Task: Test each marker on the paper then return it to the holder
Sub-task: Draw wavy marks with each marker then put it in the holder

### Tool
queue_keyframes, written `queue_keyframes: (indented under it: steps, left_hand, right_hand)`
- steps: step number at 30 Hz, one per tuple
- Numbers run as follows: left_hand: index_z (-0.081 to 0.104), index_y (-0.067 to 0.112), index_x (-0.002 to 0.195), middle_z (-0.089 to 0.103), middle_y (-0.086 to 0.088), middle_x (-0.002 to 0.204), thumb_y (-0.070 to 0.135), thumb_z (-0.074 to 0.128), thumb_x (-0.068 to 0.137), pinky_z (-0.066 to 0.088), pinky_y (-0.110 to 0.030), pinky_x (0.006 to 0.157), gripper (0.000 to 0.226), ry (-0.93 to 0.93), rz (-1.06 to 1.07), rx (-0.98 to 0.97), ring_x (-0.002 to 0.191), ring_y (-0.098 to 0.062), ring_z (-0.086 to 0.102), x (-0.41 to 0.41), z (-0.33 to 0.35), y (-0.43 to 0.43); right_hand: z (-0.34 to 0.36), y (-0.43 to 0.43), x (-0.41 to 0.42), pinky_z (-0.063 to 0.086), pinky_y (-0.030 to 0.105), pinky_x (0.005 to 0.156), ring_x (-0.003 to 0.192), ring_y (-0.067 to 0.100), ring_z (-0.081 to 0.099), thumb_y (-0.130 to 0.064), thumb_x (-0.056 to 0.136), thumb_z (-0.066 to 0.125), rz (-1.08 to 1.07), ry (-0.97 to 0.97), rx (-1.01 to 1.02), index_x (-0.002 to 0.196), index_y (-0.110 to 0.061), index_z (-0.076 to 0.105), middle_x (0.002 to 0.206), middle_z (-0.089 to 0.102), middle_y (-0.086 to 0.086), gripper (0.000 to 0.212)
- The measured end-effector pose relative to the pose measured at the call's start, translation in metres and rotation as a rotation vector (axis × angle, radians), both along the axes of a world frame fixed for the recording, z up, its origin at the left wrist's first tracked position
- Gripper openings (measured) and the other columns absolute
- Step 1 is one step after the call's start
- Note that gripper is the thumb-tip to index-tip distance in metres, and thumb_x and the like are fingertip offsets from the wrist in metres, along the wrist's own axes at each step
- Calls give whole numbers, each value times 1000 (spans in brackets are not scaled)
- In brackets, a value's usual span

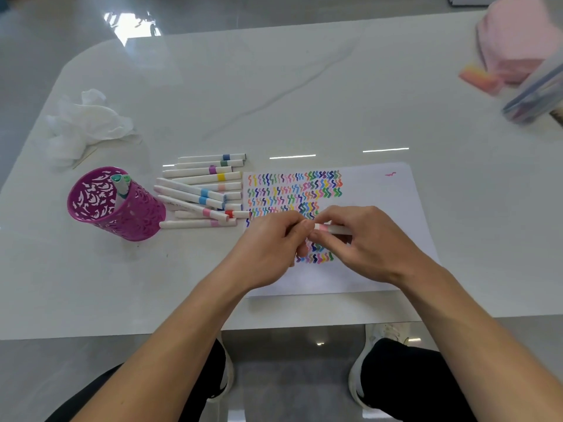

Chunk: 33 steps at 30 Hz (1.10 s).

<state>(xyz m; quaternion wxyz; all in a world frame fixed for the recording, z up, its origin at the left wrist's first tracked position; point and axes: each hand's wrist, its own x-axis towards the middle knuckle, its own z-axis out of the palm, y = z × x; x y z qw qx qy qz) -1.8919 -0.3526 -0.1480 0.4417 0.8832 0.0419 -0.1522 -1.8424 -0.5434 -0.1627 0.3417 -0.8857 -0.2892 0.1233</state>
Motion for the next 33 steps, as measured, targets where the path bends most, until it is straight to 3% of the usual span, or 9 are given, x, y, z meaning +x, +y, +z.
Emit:
queue_keyframes:
  steps: [3,8,12,17,23,27,33]
  left_hand:
    - [65,29,83,70,10,71,41,44,106,46,-12,55,34,-10,13,-24,57,-3,63,2,1,-6]
    - [69,18,78,70,8,65,42,50,104,49,-19,55,40,-38,51,-23,52,-5,61,7,3,-11]
    - [65,13,69,57,9,53,38,54,103,37,-16,50,44,-46,97,-56,47,-4,48,11,4,-13]
    - [66,12,70,55,9,53,36,55,103,36,-17,49,42,-36,118,-94,47,-5,46,13,4,-17]
    - [61,19,65,55,7,53,36,56,102,33,-12,46,41,-109,141,-45,46,-3,44,15,5,-19]
    - [61,20,68,55,6,56,37,54,103,34,-14,48,39,-109,148,-50,47,-4,44,17,4,-21]
    - [63,13,72,56,7,56,34,53,104,34,-14,47,39,-140,240,-94,47,-3,43,19,3,-18]
  right_hand:
    - [0,-3,2,52,38,64,67,13,62,-45,100,61,-9,-69,-31,97,-24,74,78,72,-11,25]
    - [0,-5,0,37,30,53,53,6,47,-40,101,64,-17,-127,-23,89,-32,70,57,50,-17,15]
    - [0,-5,-1,42,32,52,54,13,49,-47,102,58,-35,-143,-36,96,-32,75,61,60,-10,23]
    - [-1,-9,0,51,36,55,58,15,59,-55,101,52,-45,-173,-68,103,-34,76,66,68,-7,32]
    - [-3,-12,1,54,31,57,65,11,71,-64,100,44,-79,-176,-22,119,-45,74,87,80,-14,40]
    - [-4,-11,2,56,36,63,73,16,73,-58,102,49,-81,-133,-27,120,-35,72,86,79,-7,37]
    - [-5,-13,4,35,28,54,51,4,50,-45,104,53,-141,-62,8,114,-29,61,59,51,-16,20]
